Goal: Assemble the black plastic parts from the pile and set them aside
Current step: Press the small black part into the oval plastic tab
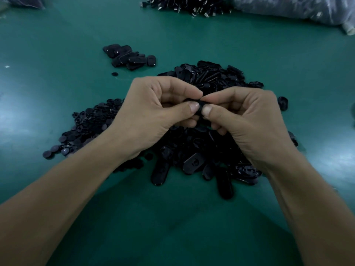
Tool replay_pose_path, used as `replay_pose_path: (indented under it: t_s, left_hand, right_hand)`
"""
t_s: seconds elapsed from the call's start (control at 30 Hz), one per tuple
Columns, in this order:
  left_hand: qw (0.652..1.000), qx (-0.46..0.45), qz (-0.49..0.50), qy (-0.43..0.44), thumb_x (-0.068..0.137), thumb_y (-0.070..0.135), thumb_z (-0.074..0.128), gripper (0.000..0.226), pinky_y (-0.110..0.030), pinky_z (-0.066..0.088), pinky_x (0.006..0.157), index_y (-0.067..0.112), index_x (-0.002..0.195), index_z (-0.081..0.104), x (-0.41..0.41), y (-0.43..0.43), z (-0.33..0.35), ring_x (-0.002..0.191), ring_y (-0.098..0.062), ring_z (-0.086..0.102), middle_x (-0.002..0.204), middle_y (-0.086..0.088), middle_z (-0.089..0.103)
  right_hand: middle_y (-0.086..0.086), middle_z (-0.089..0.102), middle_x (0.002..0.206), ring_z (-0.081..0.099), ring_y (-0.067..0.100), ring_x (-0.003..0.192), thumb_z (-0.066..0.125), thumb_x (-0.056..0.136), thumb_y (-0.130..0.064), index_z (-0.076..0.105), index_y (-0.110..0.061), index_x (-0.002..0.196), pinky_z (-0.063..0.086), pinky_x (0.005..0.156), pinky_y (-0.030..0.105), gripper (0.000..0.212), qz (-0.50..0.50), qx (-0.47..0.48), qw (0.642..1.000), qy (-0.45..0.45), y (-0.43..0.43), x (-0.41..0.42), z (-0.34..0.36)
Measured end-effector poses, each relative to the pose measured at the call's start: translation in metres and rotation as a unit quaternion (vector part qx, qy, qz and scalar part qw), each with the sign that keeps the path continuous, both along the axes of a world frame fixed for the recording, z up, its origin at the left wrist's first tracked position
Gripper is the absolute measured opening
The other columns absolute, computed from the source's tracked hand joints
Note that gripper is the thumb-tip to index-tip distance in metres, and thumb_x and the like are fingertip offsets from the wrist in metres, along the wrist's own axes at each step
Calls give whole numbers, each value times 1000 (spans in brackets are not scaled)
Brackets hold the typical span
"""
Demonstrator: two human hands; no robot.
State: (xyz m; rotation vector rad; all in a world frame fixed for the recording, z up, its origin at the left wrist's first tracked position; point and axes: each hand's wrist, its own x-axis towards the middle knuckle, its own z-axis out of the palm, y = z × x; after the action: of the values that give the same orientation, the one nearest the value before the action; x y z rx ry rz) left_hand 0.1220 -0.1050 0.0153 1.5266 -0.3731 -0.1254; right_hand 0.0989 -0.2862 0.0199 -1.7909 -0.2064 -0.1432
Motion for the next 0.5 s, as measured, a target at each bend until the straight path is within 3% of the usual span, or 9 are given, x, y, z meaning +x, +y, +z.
replay_pose_path:
  t_s: [0.2, 0.5]
  left_hand:
    - [1000, -6, -4, 9, 73, 13, 75, 20, -22, 59, 65, 12, 93, 72, 0, 1, 3, 68, -15, 73, 75, -5, 75]
    - [1000, 10, 2, 1, 83, -2, 73, 16, -22, 59, 65, 12, 90, 72, -1, 1, 1, 68, -16, 73, 75, -4, 75]
  right_hand:
    - [-2, 73, 67, 64, 5, 57, 78, 84, -8, 75, -20, 87, 50, 53, 16, 13, 22, 25, 999, 14, -4, 2, -1]
    - [-3, 73, 68, 66, 5, 58, 79, 84, -10, 75, -22, 87, 51, 54, 16, 13, 23, -8, 1000, 0, -4, 1, -1]
